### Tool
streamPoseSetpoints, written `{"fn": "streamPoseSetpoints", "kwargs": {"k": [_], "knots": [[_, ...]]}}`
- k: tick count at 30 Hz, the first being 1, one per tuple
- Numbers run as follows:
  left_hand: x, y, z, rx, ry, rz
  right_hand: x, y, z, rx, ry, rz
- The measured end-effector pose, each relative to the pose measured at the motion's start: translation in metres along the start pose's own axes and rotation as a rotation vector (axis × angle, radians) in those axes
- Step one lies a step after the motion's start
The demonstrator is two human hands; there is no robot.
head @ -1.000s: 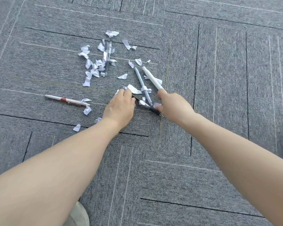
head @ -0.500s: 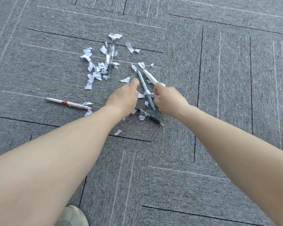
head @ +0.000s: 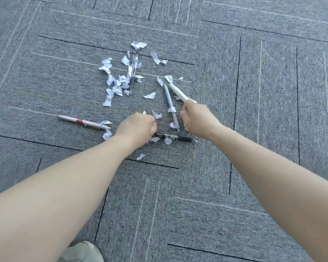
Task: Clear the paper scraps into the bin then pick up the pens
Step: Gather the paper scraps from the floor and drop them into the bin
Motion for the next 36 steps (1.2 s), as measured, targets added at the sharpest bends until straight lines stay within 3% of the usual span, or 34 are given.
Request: {"fn": "streamPoseSetpoints", "kwargs": {"k": [7, 15, 19, 23, 27, 32, 36], "knots": [[-0.007, 0.013, 0.004, 0.107, 0.141, -0.122, -0.014, -0.002, 0.028, -0.01, 0.086, 0.015], [-0.02, 0.0, -0.008, -0.062, 0.058, 0.077, -0.009, -0.008, 0.04, 0.196, 0.207, 0.032], [-0.016, 0.011, -0.013, 0.054, 0.106, -0.039, -0.001, 0.013, 0.033, 0.005, 0.086, -0.037], [-0.028, 0.045, -0.061, 0.334, 0.101, -0.228, 0.029, 0.075, 0.009, -0.307, -0.079, -0.253], [-0.052, 0.082, -0.177, 0.695, -0.091, -0.316, 0.082, 0.178, -0.029, -0.452, -0.161, -0.579], [-0.047, 0.121, -0.379, 1.107, -0.403, -0.126, 0.209, 0.33, -0.104, -0.287, -0.346, -1.141], [0.0, 0.118, -0.53, 1.072, -0.626, 0.072, 0.32, 0.387, -0.171, -0.249, -0.612, -1.44]]}}
Point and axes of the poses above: each hand's wrist, its own x-axis away from the middle knuckle, its own y-axis out of the back of the hand, z = x × y, the point moved 7 cm from there along -x, towards the middle knuckle, and after that the axes turned 12 degrees about -z, right-handed, at the moved point
